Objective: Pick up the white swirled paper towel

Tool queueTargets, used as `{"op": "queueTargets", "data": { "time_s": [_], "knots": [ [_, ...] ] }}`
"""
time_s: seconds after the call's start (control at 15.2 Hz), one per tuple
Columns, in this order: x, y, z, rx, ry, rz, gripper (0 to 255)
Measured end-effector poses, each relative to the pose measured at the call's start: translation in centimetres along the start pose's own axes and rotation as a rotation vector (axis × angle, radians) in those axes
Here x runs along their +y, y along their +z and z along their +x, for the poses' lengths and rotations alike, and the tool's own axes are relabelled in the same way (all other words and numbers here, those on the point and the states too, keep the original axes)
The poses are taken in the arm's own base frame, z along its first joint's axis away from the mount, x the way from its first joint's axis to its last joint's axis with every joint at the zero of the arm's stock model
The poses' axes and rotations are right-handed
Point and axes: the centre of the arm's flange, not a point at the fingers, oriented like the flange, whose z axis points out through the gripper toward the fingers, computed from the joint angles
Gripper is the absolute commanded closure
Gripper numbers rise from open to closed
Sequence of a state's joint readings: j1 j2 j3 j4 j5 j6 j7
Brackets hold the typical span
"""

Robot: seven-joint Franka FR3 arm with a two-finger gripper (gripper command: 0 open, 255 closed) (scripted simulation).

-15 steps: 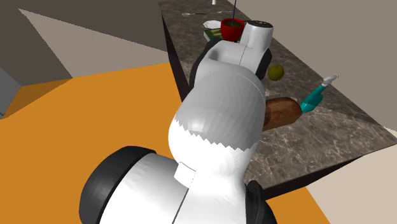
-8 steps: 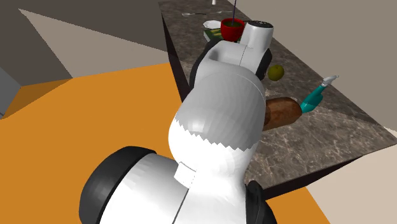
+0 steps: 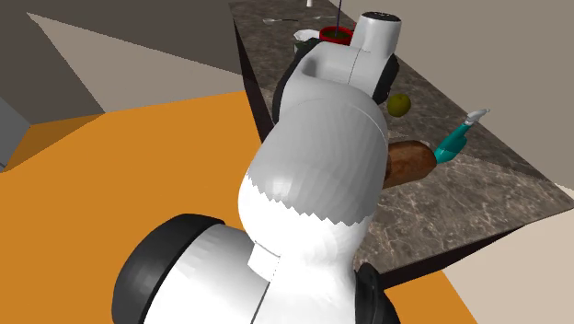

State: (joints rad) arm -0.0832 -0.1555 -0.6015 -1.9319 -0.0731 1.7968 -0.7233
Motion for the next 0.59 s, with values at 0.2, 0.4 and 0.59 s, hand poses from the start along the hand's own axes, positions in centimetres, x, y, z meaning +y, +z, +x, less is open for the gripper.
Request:
{"op": "queueTargets", "data": {
  "time_s": [0.2, 0.4, 0.59],
  "knots": [
    [0.2, -1.6, 0.1, 0.000, 0.000, 0.000, 255],
    [0.0, -3.2, 0.0, 0.000, 0.000, 0.000, 255],
    [0.0, -4.4, 0.0, 0.000, 0.000, 0.000, 255]
  ]
}}
